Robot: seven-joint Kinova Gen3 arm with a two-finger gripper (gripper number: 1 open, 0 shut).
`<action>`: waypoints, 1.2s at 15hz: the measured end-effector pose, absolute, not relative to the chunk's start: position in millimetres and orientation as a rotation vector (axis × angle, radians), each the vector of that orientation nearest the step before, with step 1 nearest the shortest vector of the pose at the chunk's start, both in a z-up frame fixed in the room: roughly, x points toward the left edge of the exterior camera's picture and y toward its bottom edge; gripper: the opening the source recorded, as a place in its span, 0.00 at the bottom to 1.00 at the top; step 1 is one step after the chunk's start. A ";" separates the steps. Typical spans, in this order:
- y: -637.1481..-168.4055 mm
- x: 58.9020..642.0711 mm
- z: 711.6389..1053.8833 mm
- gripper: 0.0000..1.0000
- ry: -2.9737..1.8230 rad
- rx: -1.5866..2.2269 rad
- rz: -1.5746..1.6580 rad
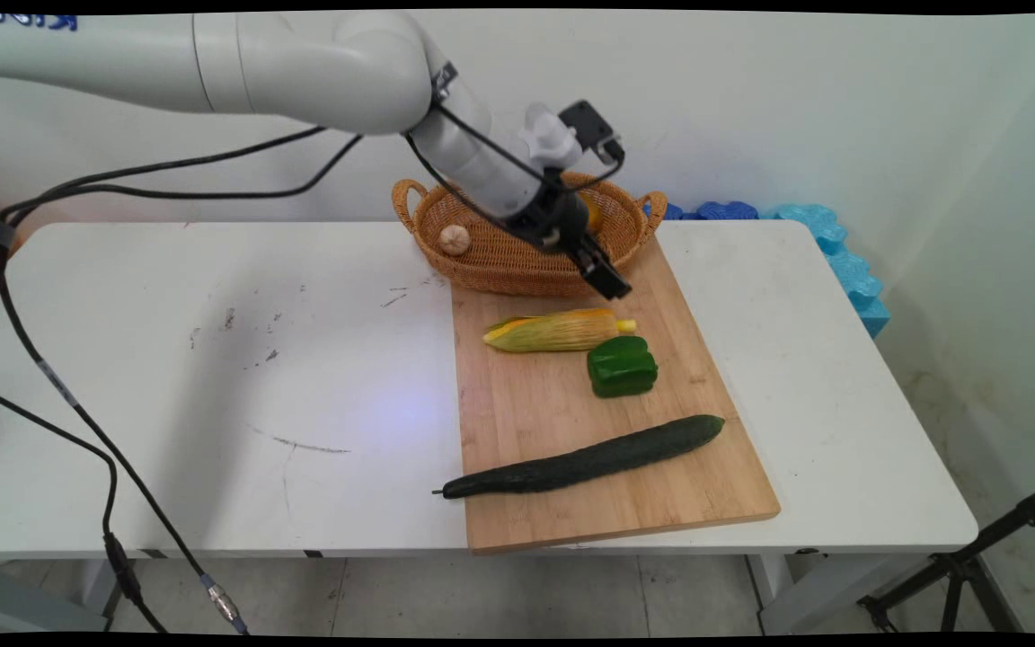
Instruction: Pick up the potato from the vegetable basket
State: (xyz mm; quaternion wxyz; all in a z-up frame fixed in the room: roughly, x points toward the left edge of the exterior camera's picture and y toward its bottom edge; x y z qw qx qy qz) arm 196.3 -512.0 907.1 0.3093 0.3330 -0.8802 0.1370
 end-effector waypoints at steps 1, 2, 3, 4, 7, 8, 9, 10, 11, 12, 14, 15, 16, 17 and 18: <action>-515.1 199.0 910.1 1.00 -2.324 0.884 0.371; -520.0 202.9 913.9 1.00 -2.322 0.891 0.385; -525.7 207.3 917.8 1.00 -2.320 0.900 0.401; -532.1 211.5 921.1 1.00 -2.317 0.912 0.417; -551.7 220.6 926.8 1.00 -2.305 0.953 0.459; -558.2 222.3 927.4 1.00 -2.302 0.966 0.470; -565.9 223.9 927.9 1.00 -2.296 0.983 0.484; -573.8 225.7 928.1 1.00 -2.284 1.008 0.496; -580.6 226.5 927.8 1.00 -2.271 1.033 0.504; -585.0 226.9 927.4 1.00 -2.262 1.050 0.509; -595.4 227.6 925.2 1.00 -2.241 1.095 0.521; -601.4 227.8 923.3 1.00 -2.227 1.123 0.526; -607.8 227.6 920.7 1.00 -2.212 1.155 0.531; -614.2 227.5 917.8 1.00 -2.195 1.189 0.535; -619.2 227.4 914.9 1.00 -2.178 1.221 0.536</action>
